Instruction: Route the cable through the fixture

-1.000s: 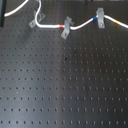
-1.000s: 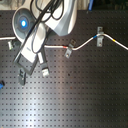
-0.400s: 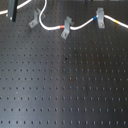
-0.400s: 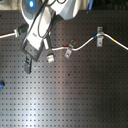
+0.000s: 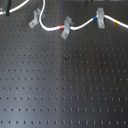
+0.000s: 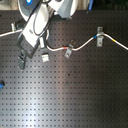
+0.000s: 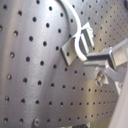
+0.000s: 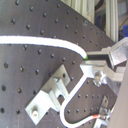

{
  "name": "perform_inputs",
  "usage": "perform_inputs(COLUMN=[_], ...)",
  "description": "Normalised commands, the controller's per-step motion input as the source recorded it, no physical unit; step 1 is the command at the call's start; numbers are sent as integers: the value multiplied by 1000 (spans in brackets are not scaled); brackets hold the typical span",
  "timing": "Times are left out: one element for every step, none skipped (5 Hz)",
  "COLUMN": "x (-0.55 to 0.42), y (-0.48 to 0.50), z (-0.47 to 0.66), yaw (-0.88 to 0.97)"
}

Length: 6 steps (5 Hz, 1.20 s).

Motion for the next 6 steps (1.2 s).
perform_inputs(x=[-111,-155,-137,165,309,295], y=[152,154,203,138,98,28], z=[0,0,-44,-2,0,3], yaw=[726,789,726,534,457,451])
